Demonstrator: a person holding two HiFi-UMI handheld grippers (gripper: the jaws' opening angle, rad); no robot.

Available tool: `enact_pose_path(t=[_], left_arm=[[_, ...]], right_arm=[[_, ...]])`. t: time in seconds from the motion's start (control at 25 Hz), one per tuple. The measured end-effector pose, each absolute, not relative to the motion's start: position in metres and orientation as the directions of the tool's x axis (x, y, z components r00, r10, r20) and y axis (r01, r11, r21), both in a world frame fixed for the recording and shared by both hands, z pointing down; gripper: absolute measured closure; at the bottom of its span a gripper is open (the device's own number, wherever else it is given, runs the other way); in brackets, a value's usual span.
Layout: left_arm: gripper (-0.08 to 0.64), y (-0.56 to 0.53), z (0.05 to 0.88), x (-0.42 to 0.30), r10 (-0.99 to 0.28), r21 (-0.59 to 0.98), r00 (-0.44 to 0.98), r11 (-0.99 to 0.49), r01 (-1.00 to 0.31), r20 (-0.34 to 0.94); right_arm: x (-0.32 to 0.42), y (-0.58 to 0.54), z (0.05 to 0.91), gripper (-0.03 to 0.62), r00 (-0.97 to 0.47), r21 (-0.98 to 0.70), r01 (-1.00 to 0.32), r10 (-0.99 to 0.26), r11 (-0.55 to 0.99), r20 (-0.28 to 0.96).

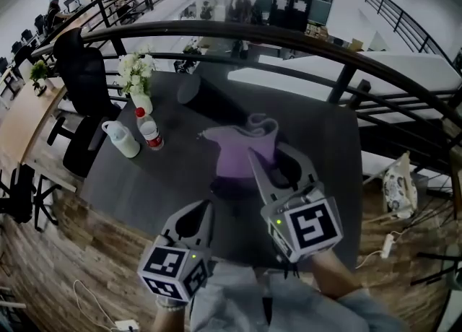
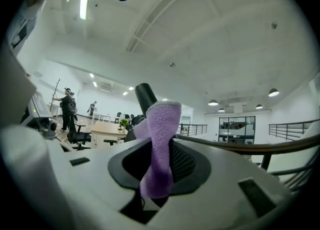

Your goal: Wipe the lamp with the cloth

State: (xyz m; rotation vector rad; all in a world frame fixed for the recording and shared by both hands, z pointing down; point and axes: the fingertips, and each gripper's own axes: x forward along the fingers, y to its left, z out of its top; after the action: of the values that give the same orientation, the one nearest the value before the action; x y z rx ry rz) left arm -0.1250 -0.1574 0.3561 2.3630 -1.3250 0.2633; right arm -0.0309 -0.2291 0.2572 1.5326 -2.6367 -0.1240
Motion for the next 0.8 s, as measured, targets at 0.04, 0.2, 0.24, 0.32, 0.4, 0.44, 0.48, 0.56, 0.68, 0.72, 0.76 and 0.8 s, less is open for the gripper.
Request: enact_pose_path(t=[0.04,0.2,0.24,0.32,0.4,0.44,0.48,0.56,0.68,0.72,0.76,0.8], left_arm=[[0.557,-0.157,0.357,-0.125,-0.767,0.264,0.530,-0.461,-0.847,0.361],[0.557,-0.158,0.357,-0.123,-0.771,0.252,0.527,-0.464,-0.849,0.356],[0.557,-0.158,0.356,-0.123,-0.776,0.244,0.525,-0.465,-0.851,0.351],[0.557,-0.159,0.355,-0.122,-0.781,0.235,0.522,-0.467,-0.853,0.344],[0.557,-0.157,0.354,-0.122,-0.781,0.233,0.522,-0.468,-0.853,0.343],[0.557,-0.157,0.354,-0.122,-0.782,0.234,0.521,-0.466,-0.853,0.342],[0.557,-0.157,0.354,-0.122,-0.783,0.237,0.519,-0.463,-0.854,0.342],[0.557,-0.156,0.355,-0.124,-0.785,0.245,0.515,-0.454,-0.857,0.346],[0.557,-0.153,0.355,-0.125,-0.780,0.254,0.514,-0.449,-0.857,0.357],[0.557,-0.153,0.354,-0.125,-0.781,0.253,0.513,-0.448,-0.858,0.357],[0.557,-0.153,0.353,-0.126,-0.783,0.252,0.511,-0.446,-0.859,0.355],[0.557,-0.153,0.353,-0.127,-0.785,0.252,0.508,-0.444,-0.860,0.353]], right_arm=[[-0.025,-0.230,0.262,0.503,-0.482,0.112,-0.868,-0.875,0.483,0.044],[0.002,-0.235,0.280,0.503,-0.435,0.089,-0.893,-0.897,0.441,0.085],[0.009,-0.235,0.284,0.503,-0.422,0.081,-0.899,-0.901,0.430,0.097],[0.022,-0.238,0.291,0.503,-0.397,0.073,-0.911,-0.910,0.406,0.117],[0.036,-0.241,0.299,0.503,-0.369,0.075,-0.922,-0.920,0.381,0.136],[0.043,-0.243,0.303,0.503,-0.355,0.076,-0.927,-0.924,0.368,0.146],[0.050,-0.246,0.307,0.503,-0.342,0.075,-0.932,-0.927,0.356,0.154],[0.063,-0.252,0.314,0.503,-0.319,0.071,-0.940,-0.932,0.334,0.170],[0.080,-0.264,0.324,0.503,-0.278,0.098,-0.949,-0.942,0.299,0.188],[0.085,-0.270,0.327,0.503,-0.264,0.116,-0.950,-0.945,0.289,0.191],[0.088,-0.276,0.329,0.503,-0.255,0.130,-0.950,-0.947,0.282,0.193],[0.091,-0.281,0.332,0.503,-0.253,0.136,-0.950,-0.948,0.282,0.194]])
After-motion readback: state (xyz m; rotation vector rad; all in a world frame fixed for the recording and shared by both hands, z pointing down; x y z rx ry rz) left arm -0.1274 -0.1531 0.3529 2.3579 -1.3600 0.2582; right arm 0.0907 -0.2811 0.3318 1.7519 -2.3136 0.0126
